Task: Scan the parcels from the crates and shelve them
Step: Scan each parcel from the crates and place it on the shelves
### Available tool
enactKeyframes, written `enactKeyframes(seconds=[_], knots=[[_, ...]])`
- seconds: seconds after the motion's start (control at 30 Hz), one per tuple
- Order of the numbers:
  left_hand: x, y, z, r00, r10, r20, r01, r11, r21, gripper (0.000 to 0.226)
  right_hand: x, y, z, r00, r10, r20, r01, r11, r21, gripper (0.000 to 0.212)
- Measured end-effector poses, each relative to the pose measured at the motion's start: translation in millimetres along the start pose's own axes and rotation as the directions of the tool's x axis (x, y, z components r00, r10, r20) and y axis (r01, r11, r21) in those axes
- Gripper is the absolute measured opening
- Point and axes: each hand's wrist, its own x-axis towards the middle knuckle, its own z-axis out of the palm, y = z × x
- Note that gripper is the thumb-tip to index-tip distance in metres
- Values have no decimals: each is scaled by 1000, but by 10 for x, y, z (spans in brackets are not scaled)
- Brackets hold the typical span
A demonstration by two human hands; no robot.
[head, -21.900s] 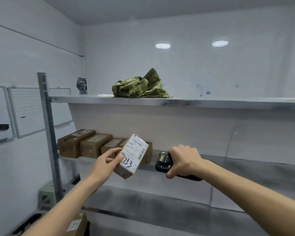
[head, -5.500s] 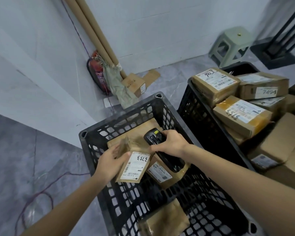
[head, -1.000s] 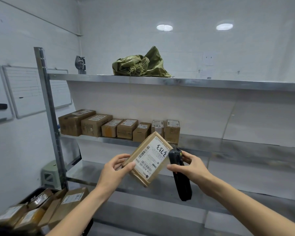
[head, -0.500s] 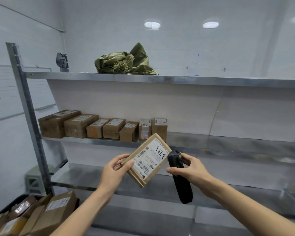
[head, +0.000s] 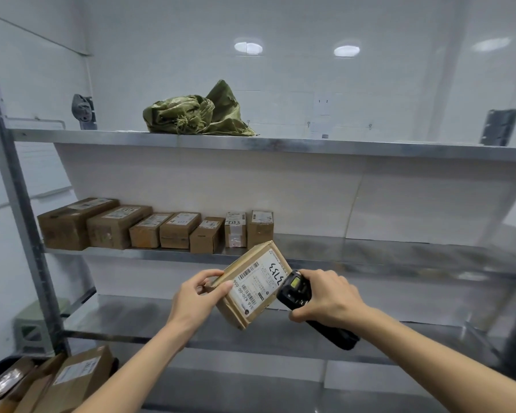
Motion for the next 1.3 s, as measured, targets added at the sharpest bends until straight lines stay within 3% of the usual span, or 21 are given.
enactKeyframes(seconds=[0.23, 0.9, 1.07, 1.3], knots=[[-56, 136, 53, 1000, 18, -3, -18, 1000, 14, 26, -114, -2, -145, 999, 44, 12, -41, 982, -184, 48], [-265, 412, 96, 999, 45, 22, -45, 999, 0, 22, -352, -67, -296, 997, 73, 14, -66, 959, -277, 51], [-300, 459, 105, 998, 44, 37, -44, 999, -11, 22, -414, -48, -325, 997, 74, 7, -70, 968, -240, 55], [-261, 423, 208, 999, 6, 43, -3, 998, -64, 24, -518, 43, -298, 996, 90, 21, -89, 996, -24, 57]])
